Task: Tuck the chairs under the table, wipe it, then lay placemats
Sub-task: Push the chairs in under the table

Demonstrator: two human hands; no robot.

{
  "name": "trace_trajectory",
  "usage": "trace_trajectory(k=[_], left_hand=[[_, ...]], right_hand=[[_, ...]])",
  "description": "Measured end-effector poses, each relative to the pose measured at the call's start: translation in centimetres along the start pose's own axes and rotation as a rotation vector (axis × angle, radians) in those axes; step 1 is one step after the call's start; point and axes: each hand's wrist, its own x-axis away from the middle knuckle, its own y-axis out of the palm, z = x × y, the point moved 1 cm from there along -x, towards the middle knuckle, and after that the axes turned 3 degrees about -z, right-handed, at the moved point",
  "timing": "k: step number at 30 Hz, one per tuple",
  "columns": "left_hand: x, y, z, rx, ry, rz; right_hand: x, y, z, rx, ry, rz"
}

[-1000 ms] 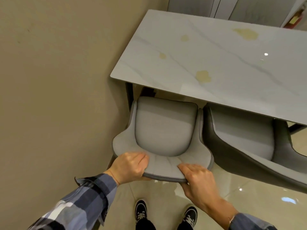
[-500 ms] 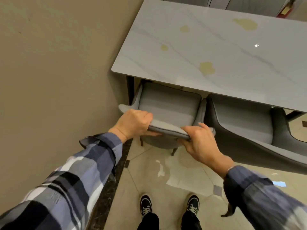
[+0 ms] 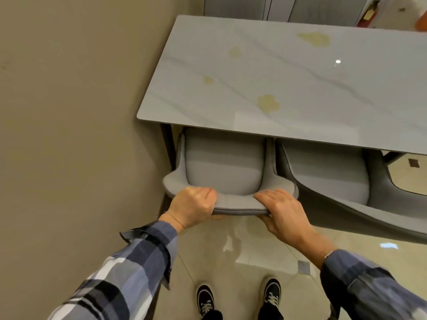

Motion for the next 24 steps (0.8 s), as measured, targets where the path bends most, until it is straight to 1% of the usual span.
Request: trace_trajectory(k=[3, 7, 11, 15, 18, 24], left_hand=[[0.0, -0.5, -3.1, 0.053, 0.039, 0.087], [0.0, 0.1, -7.2, 0.1, 0.034, 0.062], [-2.4, 1.1, -8.8, 0.092, -0.002, 0.084], [-5.3, 2.0, -9.3, 0.032, -0.004, 0.084], [-7.4, 2.6, -10.3, 0.001, -0.016, 0.064], [-9.0, 3.2, -12.2, -0.001, -0.021, 0.093]], right_hand=[[-2.0, 0.8, -1.2, -0.009, -0.048, 0.034], [-5.3, 1.4, -2.6, -0.019, -0.061, 0.042], [-8.3, 0.6, -0.8, 0.038, -0.052, 0.021], [-10.5, -1.1, 1.4, 0.01, -0.019, -0.017], [-12.4, -2.1, 2.4, -0.02, -0.002, -0.016], [-15.1, -2.2, 3.6, 0.003, 0.001, -0.002]])
